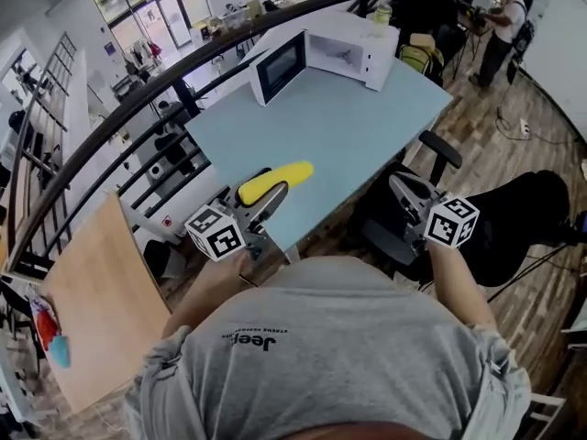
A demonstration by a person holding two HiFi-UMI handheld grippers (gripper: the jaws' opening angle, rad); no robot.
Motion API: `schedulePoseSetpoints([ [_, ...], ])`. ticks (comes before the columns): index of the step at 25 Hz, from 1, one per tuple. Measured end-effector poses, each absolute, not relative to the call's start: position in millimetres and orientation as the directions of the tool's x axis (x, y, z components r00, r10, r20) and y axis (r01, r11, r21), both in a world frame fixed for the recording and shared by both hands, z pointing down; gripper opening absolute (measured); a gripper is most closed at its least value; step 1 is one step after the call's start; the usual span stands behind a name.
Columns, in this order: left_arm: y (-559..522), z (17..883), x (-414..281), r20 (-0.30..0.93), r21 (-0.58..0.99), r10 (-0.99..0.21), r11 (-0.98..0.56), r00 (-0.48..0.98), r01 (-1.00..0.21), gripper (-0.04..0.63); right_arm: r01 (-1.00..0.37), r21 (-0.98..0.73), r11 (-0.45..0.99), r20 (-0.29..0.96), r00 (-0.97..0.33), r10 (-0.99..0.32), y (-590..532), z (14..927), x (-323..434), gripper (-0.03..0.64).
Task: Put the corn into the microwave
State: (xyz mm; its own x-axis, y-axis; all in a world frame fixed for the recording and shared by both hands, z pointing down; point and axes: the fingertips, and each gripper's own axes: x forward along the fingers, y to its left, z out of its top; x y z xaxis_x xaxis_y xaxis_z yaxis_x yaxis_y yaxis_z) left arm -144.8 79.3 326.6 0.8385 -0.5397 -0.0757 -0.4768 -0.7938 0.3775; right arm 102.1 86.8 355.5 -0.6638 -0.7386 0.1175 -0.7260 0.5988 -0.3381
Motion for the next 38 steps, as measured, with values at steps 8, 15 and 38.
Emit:
schedulePoseSetpoints([
  [8, -25.7, 310.8, -207.5, -0.109, 0.372, -0.478, -0.833, 0.872, -0.410, 0.252, -0.770, -0.309, 0.558, 0.114, -0.612, -0.782, -5.7, 330.9, 36.7, 0.017],
  [15, -88.7, 329.4, -254.0, -0.098, 0.387, -0.457, -0.836, 0.884, -0.389, 0.252, -0.796, -0.297, 0.527, 0.158, -0.585, -0.795, -74.2, 335.4, -4.3, 0.017],
  [38, -258.6, 399.8, -147.2, 0.054, 0.466, -0.563, -0.717, 0.825, -0.519, 0.252, -0.699, -0.392, 0.599, 0.232, -0.705, -0.670, -280.2, 444.1, 70.1, 0.018],
])
